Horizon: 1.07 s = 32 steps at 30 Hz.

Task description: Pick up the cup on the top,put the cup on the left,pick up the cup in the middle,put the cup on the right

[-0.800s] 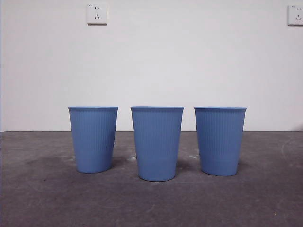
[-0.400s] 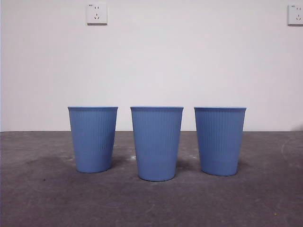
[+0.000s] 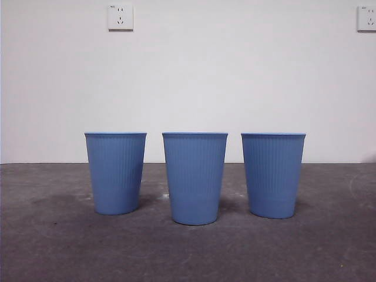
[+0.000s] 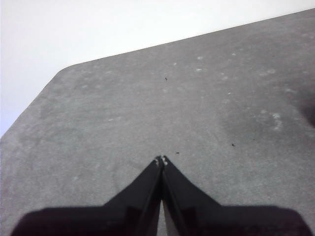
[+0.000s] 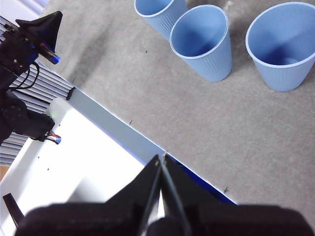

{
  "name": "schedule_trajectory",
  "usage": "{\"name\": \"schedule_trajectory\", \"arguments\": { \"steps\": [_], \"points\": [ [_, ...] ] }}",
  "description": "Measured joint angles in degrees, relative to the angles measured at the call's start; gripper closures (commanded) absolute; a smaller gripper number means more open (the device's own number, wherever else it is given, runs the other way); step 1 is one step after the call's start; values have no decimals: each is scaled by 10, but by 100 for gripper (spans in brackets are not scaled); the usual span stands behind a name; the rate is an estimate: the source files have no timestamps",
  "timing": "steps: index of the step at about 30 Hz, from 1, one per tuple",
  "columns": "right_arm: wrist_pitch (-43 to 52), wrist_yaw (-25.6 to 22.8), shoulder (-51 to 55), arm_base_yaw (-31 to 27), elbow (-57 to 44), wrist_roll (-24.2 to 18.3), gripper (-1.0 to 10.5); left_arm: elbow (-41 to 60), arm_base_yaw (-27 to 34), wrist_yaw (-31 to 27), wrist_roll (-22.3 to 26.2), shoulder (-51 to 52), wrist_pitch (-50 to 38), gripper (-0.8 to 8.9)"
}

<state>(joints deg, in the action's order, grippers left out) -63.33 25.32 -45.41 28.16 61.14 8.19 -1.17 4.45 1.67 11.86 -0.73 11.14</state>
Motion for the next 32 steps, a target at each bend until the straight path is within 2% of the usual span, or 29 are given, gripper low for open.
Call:
{"name": "schedule_trajectory", "arguments": {
  "steps": [8,11,14,16,22,26,32],
  "points": [
    [0,0,0,0,0,-1,940,0,0,0,-1,0,0,817],
    [11,-9,9,-18,0,-37,940,0,0,0,-1,0,0,817],
    [103,-9,49,-64,-15,-95,940,0,0,0,-1,0,0,817],
    [187,7,84,-100,-40,-116,940,0,0,0,-1,0,0,817],
    [399,27,187,-234,-184,-126,940,0,0,0,-1,0,0,817],
    [483,25,242,-302,-307,-127,940,0,0,0,-1,0,0,817],
    [537,-66,337,-340,-445,-120,940,0,0,0,-1,0,0,817]
  ]
}}
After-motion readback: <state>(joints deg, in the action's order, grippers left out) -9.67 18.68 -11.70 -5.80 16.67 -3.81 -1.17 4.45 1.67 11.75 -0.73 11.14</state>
